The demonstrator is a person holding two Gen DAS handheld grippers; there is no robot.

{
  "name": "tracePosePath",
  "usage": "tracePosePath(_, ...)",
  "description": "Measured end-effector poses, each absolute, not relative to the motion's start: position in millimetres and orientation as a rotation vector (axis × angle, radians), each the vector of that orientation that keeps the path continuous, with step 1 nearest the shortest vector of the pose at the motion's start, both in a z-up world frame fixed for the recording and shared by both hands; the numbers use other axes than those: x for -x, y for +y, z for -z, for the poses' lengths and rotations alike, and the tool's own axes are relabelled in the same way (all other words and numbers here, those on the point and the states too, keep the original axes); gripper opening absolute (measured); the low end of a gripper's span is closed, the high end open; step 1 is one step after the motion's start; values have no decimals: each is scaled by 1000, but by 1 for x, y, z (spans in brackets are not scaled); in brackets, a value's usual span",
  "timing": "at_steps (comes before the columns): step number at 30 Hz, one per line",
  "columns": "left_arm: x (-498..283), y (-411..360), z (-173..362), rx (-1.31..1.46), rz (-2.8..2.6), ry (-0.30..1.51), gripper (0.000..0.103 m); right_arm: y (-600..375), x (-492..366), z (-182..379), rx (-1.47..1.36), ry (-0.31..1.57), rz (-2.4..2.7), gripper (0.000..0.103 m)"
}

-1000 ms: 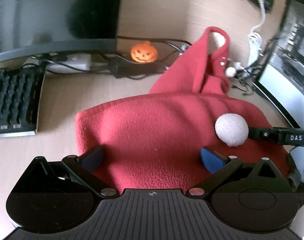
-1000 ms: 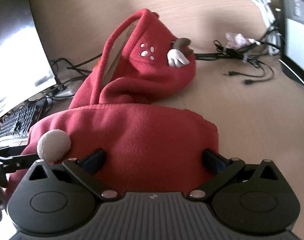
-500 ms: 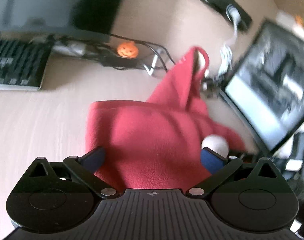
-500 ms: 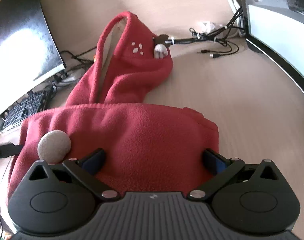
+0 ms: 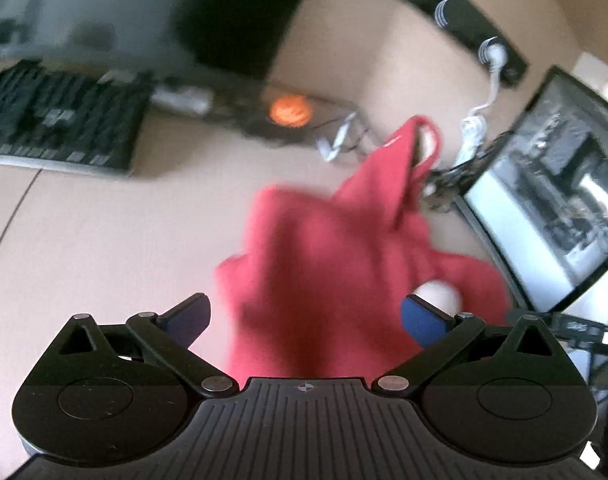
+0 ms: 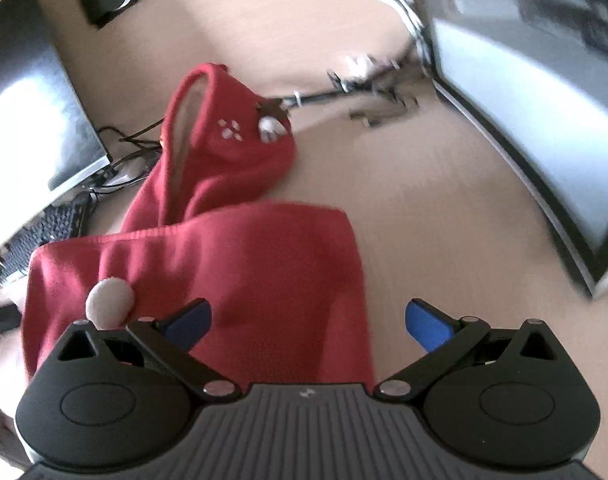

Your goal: Fold clothes

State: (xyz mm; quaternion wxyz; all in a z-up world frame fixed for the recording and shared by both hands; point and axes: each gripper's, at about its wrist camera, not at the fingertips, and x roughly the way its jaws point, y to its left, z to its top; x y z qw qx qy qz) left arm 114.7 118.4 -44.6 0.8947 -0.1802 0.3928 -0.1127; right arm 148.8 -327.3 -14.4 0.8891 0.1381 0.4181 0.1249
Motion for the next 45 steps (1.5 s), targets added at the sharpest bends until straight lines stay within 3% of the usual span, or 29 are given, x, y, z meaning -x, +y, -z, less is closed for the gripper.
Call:
tracePosePath(4, -119, 122, 71, 464, 251, 919, 103, -330, -153, 35, -475, 938, -311, 103)
tracePosePath(8, -113, 112, 78, 534, 379, 967, 103, -308, -143, 38, -456, 998, -440, 103)
tracePosePath(17, -74, 122, 75, 400, 417, 1043, 103, -320, -102, 33, -289, 1093, -435, 103)
tracePosePath(25, -106, 124, -5, 236, 244, 721, 103, -333, -115, -22, -283, 855, -213, 103)
tracePosePath(32, -130, 102, 31, 230, 183, 754, 103, -284, -123, -37, -204, 708, -297, 103)
tracePosePath(37, -146, 87, 57, 226, 140, 777, 103, -243, -159, 27, -105, 809, -232, 103)
tracePosePath(45, -161, 78, 84, 275, 100, 793, 103, -247, -188, 32, -57, 772, -337, 103)
